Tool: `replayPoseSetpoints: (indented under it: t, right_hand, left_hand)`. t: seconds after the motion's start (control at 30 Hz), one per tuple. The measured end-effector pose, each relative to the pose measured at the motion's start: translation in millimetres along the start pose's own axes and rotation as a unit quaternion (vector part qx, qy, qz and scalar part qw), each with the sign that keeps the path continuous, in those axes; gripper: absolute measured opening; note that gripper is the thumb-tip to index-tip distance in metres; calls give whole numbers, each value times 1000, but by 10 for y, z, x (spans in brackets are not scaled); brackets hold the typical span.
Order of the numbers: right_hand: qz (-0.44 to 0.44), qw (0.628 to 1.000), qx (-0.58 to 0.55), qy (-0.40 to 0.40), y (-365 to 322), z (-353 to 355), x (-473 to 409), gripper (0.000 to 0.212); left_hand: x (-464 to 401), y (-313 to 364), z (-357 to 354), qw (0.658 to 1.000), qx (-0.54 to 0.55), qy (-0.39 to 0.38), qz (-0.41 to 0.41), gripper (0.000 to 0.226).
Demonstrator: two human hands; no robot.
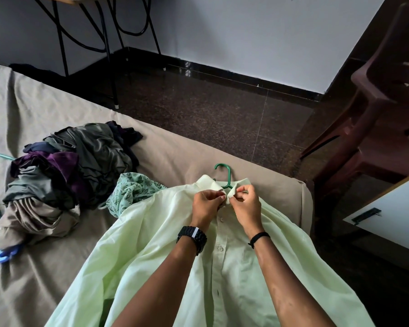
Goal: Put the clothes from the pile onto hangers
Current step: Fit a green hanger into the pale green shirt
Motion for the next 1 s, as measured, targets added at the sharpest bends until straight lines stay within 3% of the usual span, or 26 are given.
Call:
replayPoseSetpoints:
  t: [0.2, 0.4, 0.57, 0.77, 1.0]
  right_hand:
    - [50, 998, 39, 10, -99, -12, 77, 26]
    - [-5, 998, 2, 63, 18, 25, 102, 30]
    - [46, 994, 3, 98, -103, 27, 197, 30]
    - [87, 994, 29, 54, -142, -18, 200, 30]
    - [61, 998, 17, 13, -34, 24, 108, 28]
  left_hand:
    - [14, 59, -23, 1000, -22, 3, -18, 13]
    - [-16, 18, -12, 999, -45, 7, -5, 15]
    - [-24, -56, -26, 998, -64, 14, 4, 11]
    - [-29, -103, 0, 1000, -23, 1, 16, 17]
    - [-61, -104, -27, 999, -23, -8, 30, 14]
Point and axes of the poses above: each hand's wrist, its own x-axis away from the middle knuckle, its own z-axis out of the back of the hand, y = z × x, the point moved 7 cm from there along -x, towards the middle knuckle, and after that the axes turned 2 degrees about z, right-handed, at the moved point
